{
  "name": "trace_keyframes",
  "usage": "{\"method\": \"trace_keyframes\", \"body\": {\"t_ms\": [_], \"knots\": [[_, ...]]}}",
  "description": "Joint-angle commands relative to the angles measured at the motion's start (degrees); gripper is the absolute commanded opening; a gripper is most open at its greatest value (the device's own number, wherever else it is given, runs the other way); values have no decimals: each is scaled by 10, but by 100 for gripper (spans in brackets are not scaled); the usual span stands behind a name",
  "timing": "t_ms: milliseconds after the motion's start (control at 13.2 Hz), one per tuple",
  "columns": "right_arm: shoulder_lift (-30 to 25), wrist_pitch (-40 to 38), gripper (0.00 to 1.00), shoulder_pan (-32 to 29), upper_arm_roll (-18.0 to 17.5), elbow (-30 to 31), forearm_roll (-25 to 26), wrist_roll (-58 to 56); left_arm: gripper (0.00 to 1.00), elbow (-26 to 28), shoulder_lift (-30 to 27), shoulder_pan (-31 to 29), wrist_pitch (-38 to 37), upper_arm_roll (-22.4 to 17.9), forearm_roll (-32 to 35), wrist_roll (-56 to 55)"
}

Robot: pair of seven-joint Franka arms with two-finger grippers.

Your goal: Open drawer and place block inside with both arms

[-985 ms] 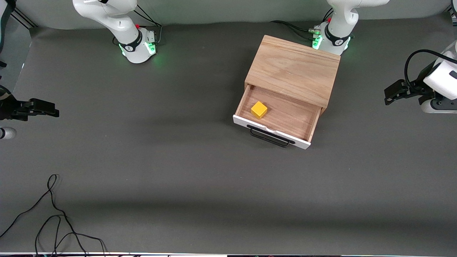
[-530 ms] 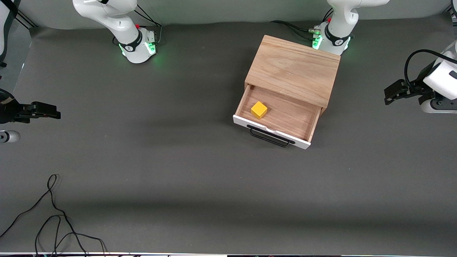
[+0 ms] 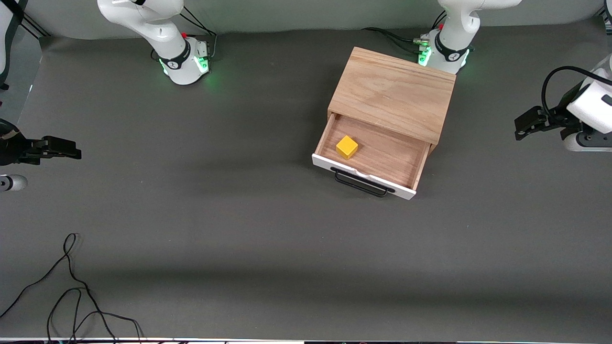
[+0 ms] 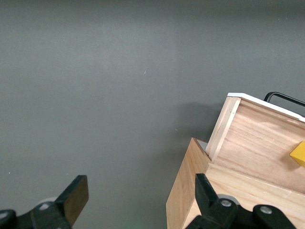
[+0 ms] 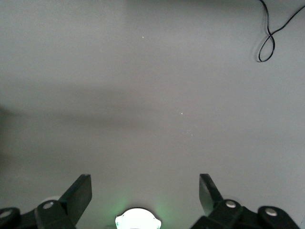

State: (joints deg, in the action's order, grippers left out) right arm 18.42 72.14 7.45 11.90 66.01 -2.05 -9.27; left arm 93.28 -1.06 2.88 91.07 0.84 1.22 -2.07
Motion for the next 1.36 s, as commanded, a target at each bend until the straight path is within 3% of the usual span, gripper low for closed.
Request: {"method": "trace_keyframes", "body": {"t_ms": [0, 530, 682, 909, 1061, 1288], "knots": [[-3, -1, 100, 4, 1, 2, 2, -4, 100, -4, -3, 5, -10, -6, -1, 7], [-9, 0, 100, 1, -4, 3, 2, -4, 100, -4, -3, 5, -10, -5, -1, 7], [-49, 29, 100, 1, -6, 62, 1, -1, 100, -4, -4, 4, -10, -6, -1, 7], [-143, 124, 100, -15, -28, 203, 2, 3, 100, -5, -3, 2, -8, -6, -2, 7], [-154, 134, 100, -36, -49, 220, 2, 3, 100, -4, -3, 4, -9, -6, -2, 8], [-179, 157, 100, -38, -51, 238, 4, 3, 100, -5, -3, 5, -9, -6, -1, 7]]}}
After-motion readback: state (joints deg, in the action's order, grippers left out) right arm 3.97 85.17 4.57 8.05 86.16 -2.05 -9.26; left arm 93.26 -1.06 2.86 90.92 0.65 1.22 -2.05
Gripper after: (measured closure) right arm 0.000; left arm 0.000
